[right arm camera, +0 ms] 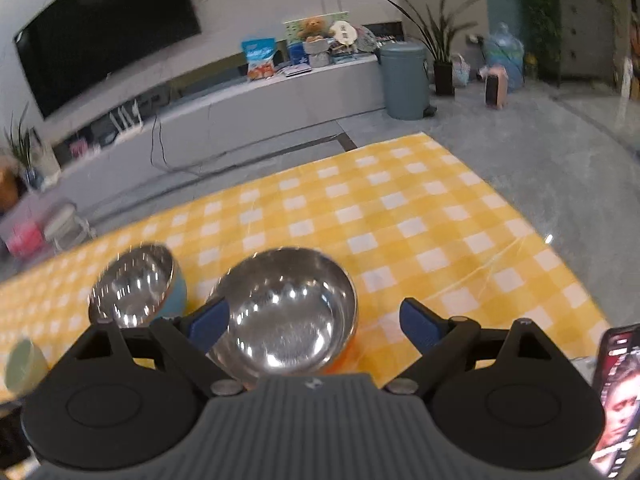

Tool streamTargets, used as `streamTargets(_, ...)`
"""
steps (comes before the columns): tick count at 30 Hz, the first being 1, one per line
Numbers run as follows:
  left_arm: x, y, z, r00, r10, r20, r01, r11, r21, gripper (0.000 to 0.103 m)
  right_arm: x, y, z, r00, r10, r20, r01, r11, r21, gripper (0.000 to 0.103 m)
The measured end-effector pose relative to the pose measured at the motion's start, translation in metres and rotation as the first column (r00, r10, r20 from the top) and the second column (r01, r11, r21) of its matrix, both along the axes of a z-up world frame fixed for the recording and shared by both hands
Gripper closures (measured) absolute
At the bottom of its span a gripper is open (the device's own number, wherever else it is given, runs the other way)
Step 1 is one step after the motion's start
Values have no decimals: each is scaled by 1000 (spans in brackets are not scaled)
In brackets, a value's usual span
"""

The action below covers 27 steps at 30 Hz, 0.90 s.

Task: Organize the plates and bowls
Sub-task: 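Move the left gripper to the rim of the orange bowl, then close the left gripper on the orange bowl rim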

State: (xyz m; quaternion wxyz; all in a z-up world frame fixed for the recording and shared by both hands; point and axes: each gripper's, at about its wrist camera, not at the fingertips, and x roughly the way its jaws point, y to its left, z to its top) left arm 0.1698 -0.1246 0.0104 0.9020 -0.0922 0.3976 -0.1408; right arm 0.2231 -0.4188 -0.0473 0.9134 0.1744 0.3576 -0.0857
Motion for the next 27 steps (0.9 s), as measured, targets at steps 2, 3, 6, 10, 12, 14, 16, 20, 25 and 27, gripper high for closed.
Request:
streamTargets(2, 10, -9, -4, 1000, 2, -9, -2, 1000, -6, 35, 6, -8, -5, 999, -23, -30, 24, 999, 33, 13)
streamTargets(3, 14, -12, -5, 1000, 5, -14, -5, 1000, -9, 35, 9, -12, -8, 998, -38, -42, 40, 998, 40, 13)
streamTargets(6, 27, -21, -12, 999, 9, -32, -9, 1000, -23, 35, 17, -21, -19, 993, -83, -82, 88, 994, 58, 14)
streamTargets(10, 41, -33, -24, 999, 7, -49, -8, 1000, -26, 35, 31, -29, -33, 984, -116, -134, 130, 986, 105, 18)
streamTargets(12, 47, -38, -30, 998, 3, -56, -4, 1000, -13, 35, 35, -30, -36, 985, -98, -141, 115, 987, 111, 24)
streamTargets(14, 52, -44, -36, 998, 5, -63, -5, 1000, -1, 35, 36, -31, -37, 985, -96, -141, 114, 986, 120, 28)
streamTargets(16, 57, -46, -42, 997, 8, -82, -7, 1000, 12, 37, 36, -33, -39, 986, -93, -140, 114, 983, 146, 31)
streamTargets(20, 63, -47, -52, 995, 6, -105, -4, 1000, 21, 43, 38, -36, -44, 986, -73, -150, 102, 974, 201, 43)
streamTargets(25, 67, -48, -62, 991, 7, -137, -3, 1000, 30, 63, 43, -27, -50, 985, -34, -166, 67, 977, 201, 60)
streamTargets(27, 67, -49, -64, 990, 6, -138, -1, 999, 38, 70, 44, -25, -53, 984, -26, -176, 60, 980, 192, 67)
